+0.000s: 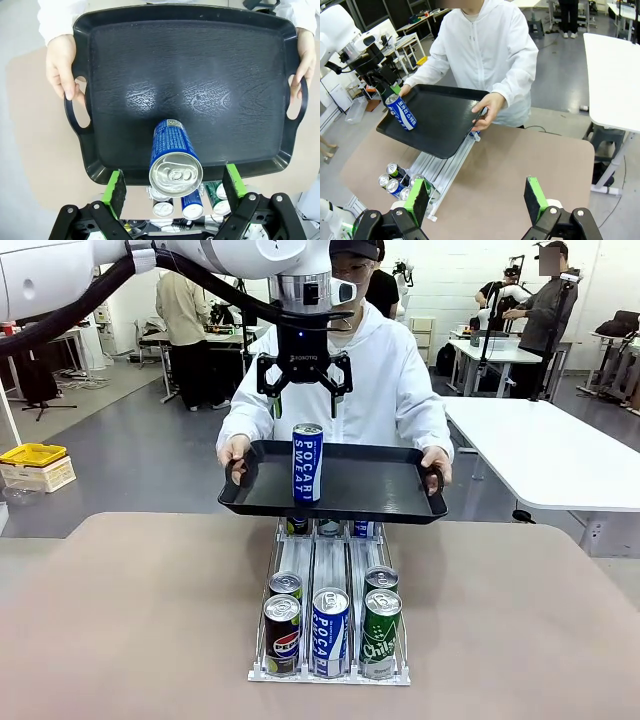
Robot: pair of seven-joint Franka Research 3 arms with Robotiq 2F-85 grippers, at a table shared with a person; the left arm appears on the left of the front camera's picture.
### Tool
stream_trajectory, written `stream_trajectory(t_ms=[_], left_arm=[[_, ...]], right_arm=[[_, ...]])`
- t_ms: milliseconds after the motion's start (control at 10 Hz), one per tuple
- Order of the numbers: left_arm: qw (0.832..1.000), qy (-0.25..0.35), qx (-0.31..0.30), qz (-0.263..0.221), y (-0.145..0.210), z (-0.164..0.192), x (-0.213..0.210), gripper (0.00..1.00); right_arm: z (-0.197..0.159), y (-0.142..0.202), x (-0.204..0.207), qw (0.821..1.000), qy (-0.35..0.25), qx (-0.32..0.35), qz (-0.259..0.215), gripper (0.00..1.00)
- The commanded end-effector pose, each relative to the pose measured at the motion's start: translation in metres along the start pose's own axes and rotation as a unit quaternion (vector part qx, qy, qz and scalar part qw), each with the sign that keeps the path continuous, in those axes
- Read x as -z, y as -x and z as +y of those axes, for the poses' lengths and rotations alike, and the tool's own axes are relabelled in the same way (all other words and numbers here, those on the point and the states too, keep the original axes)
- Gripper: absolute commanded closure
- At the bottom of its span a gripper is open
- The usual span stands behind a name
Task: Retrieve and hand over the desired beverage to the person.
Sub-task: Place the picked can on the Handle tray extended by the person.
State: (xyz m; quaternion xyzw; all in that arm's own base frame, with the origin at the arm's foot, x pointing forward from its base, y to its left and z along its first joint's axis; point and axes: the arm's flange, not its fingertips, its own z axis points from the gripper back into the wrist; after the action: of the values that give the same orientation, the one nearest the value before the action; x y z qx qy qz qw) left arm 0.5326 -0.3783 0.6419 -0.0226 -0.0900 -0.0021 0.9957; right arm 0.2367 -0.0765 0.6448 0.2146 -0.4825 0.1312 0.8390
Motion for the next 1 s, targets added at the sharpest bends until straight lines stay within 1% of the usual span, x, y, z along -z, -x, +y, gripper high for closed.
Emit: stream_trajectory(t_ms=[0,100,200,400,500,600,700,800,900], left_arm=[[1.000,0.003,0.007,0.009,0.001,0.006,-0.010,0.00],[1.000,0.004,0.018,0.008,0.011,0.008,-0.021,0.00],[0.999,0.012,0.036,0.001,0.031,0.012,-0.035,0.00],[0.997,0.015,0.068,-0.020,0.083,0.026,-0.051,0.00],[0.996,0.024,0.084,-0.029,0.110,0.040,-0.053,0.00],[0.994,0.033,0.096,-0.028,0.132,0.050,-0.048,0.00],[0.993,0.031,0.109,-0.030,0.144,0.062,-0.043,0.00],[0.991,0.045,0.123,-0.023,0.154,0.070,-0.036,0.00],[0.990,0.044,0.133,-0.029,0.167,0.077,-0.028,0.00]], right_arm=[[0.000,-0.001,0.003,1.000,-0.014,0.000,-0.001,0.00],[0.000,-0.001,0.003,1.000,-0.014,0.000,-0.001,0.00],[0.000,-0.001,0.003,1.000,-0.014,0.000,-0.001,0.00],[0.000,-0.001,0.003,1.000,-0.014,0.000,-0.001,0.00],[0.000,-0.001,0.003,1.000,-0.014,0.000,-0.001,0.00],[0.000,-0.001,0.003,1.000,-0.014,0.000,-0.001,0.00],[0.000,-0.001,0.003,1.000,-0.014,0.000,-0.001,0.00],[0.000,-0.001,0.003,1.000,-0.014,0.000,-0.001,0.00],[0.000,-0.001,0.003,1.000,-0.014,0.000,-0.001,0.00]])
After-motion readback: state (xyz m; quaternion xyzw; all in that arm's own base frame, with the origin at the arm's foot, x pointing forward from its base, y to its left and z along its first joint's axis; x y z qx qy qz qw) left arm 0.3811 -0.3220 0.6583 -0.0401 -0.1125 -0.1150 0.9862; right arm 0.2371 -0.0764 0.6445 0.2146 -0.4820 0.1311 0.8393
